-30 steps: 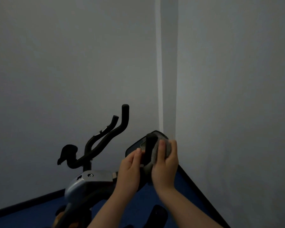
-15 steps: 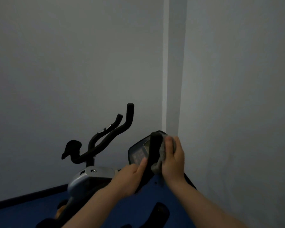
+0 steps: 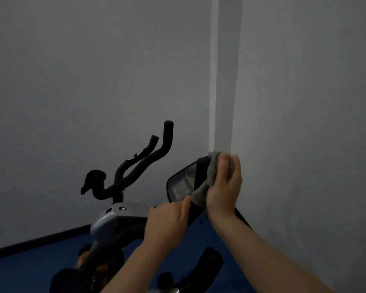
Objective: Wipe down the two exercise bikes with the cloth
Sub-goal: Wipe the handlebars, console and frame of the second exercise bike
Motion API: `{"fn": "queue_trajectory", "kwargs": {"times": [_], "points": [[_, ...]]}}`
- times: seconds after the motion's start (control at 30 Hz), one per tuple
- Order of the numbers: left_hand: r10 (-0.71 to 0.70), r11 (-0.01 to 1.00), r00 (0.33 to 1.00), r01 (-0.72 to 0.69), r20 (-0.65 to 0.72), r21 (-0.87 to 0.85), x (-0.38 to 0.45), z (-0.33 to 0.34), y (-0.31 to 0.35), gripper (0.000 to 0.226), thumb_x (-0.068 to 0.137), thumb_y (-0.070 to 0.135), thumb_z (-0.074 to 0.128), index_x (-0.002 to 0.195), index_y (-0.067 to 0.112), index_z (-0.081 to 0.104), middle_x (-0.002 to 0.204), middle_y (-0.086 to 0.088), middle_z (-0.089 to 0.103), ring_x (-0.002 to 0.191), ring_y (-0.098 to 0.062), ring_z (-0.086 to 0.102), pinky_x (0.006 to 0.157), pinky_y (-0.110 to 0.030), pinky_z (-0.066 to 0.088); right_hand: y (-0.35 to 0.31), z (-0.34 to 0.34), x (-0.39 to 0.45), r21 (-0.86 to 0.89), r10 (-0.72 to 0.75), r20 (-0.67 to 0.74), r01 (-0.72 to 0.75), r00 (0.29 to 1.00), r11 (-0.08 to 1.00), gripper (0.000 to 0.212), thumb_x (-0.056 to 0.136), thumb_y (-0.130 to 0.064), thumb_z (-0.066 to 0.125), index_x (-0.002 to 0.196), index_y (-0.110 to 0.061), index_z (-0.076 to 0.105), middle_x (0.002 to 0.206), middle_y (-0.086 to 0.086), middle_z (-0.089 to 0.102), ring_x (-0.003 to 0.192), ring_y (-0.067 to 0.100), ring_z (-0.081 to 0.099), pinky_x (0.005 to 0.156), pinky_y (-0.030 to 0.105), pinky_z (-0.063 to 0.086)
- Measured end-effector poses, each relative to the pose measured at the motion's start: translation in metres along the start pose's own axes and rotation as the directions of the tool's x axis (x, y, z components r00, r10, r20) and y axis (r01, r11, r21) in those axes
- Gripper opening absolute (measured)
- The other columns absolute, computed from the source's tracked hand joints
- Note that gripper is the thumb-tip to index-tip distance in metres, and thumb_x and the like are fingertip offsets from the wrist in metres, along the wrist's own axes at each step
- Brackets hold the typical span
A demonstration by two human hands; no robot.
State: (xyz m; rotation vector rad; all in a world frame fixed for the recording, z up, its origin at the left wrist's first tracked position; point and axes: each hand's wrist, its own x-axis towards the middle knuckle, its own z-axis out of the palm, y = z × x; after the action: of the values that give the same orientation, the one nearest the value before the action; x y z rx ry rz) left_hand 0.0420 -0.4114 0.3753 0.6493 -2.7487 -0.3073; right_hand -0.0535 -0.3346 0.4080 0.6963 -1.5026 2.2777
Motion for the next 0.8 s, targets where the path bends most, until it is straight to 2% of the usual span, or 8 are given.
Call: {"fn": "queue_trajectory", "kwargs": {"times": [0.07, 0.2, 0.27, 0.33, 0.43, 0.57, 0.67, 0.8], "points": [[0.013, 0.997, 0.998, -0.008, -0.060, 0.073, -0.003, 0.001, 0.000, 0.061, 0.091, 0.049, -0.006, 0.083, 0.023, 0.049, 0.066, 0.006, 0.048, 0.072, -0.022, 0.058, 0.078, -0.041, 0.045, 0.009, -0.002, -0.017, -0.025, 0.047, -0.004, -0.048, 0.999, 0.999, 0.031, 0.100, -0.043, 0.042, 0.074, -0.026, 0.043, 0.064, -0.013, 0.050, 0.060, 0.002, 0.048, 0.058, 0.017, 0.042], [0.029, 0.987, 0.996, -0.017, -0.079, 0.157, -0.004, 0.007, -0.003, 0.045, 0.105, 0.034, 0.011, 0.128, 0.027, 0.049, 0.094, 0.002, 0.062, 0.081, -0.021, 0.058, 0.066, -0.033, 0.029, 0.019, -0.020, -0.015, -0.029, 0.094, 0.144, -0.090, 0.985, 0.995, 0.037, 0.101, -0.041, 0.041, 0.077, -0.014, 0.048, 0.065, -0.012, 0.052, 0.060, 0.000, 0.049, 0.059, 0.014, 0.041], [0.032, 0.988, 0.994, -0.016, -0.101, 0.151, -0.004, 0.008, -0.003, 0.045, 0.105, 0.037, 0.015, 0.095, 0.026, 0.057, 0.076, 0.004, 0.056, 0.069, -0.019, 0.056, 0.060, -0.032, 0.027, 0.005, -0.013, 0.003, -0.034, 0.013, 0.080, -0.010, 0.997, 0.999, 0.034, 0.099, -0.041, 0.043, 0.073, -0.019, 0.046, 0.063, -0.013, 0.050, 0.058, -0.001, 0.046, 0.057, 0.012, 0.039], [0.011, 0.997, 0.991, 0.000, -0.131, 0.083, -0.004, 0.007, -0.002, 0.047, 0.105, 0.042, 0.018, 0.066, 0.026, 0.041, 0.061, 0.004, 0.048, 0.063, -0.020, 0.058, 0.057, -0.033, 0.029, -0.004, 0.000, 0.010, -0.015, -0.034, 0.006, 0.034, 0.999, 0.999, 0.029, 0.097, -0.043, 0.042, 0.071, -0.028, 0.046, 0.063, -0.016, 0.051, 0.058, -0.002, 0.047, 0.058, 0.011, 0.041], [-0.004, 0.999, 0.985, 0.010, -0.170, 0.038, -0.006, 0.008, -0.001, 0.046, 0.104, 0.041, 0.020, 0.072, 0.023, 0.047, 0.064, -0.001, 0.058, 0.064, -0.023, 0.060, 0.056, -0.032, 0.029, 0.008, 0.000, -0.013, -0.072, 0.017, -0.002, -0.017, 1.000, 0.997, 0.028, 0.096, -0.049, 0.039, 0.072, -0.037, 0.047, 0.065, -0.016, 0.054, 0.060, 0.000, 0.051, 0.057, 0.017, 0.042], [0.001, 0.998, 0.979, 0.011, -0.202, 0.059, -0.007, 0.009, 0.001, 0.051, 0.103, 0.042, 0.022, 0.057, 0.024, 0.033, 0.054, 0.004, 0.046, 0.056, -0.021, 0.057, 0.048, -0.031, 0.025, 0.025, -0.024, -0.022, -0.160, 0.059, 0.131, -0.037, 0.990, 0.986, 0.035, 0.095, -0.052, 0.036, 0.078, -0.025, 0.051, 0.066, -0.013, 0.058, 0.058, -0.001, 0.052, 0.054, 0.021, 0.042], [-0.033, 0.997, 0.969, 0.048, -0.244, 0.056, -0.006, 0.012, 0.002, 0.052, 0.103, 0.042, 0.025, 0.060, 0.020, 0.042, 0.056, 0.000, 0.053, 0.054, -0.022, 0.056, 0.049, -0.031, 0.026, 0.004, -0.013, 0.000, -0.111, -0.046, 0.030, 0.049, 0.998, 0.993, 0.028, 0.096, -0.048, 0.038, 0.072, -0.035, 0.045, 0.063, -0.017, 0.053, 0.056, -0.002, 0.048, 0.054, 0.011, 0.038], [-0.043, 0.999, 0.977, 0.048, -0.209, 0.018, -0.005, 0.008, 0.001, 0.051, 0.103, 0.042, 0.021, 0.068, 0.018, 0.049, 0.062, 0.000, 0.054, 0.060, -0.021, 0.058, 0.053, -0.033, 0.038, 0.007, -0.002, -0.022, -0.130, -0.033, -0.015, 0.031, 0.999, 0.991, 0.024, 0.096, -0.050, 0.038, 0.074, -0.043, 0.044, 0.066, -0.016, 0.052, 0.060, 0.004, 0.051, 0.057, 0.016, 0.041]]}}
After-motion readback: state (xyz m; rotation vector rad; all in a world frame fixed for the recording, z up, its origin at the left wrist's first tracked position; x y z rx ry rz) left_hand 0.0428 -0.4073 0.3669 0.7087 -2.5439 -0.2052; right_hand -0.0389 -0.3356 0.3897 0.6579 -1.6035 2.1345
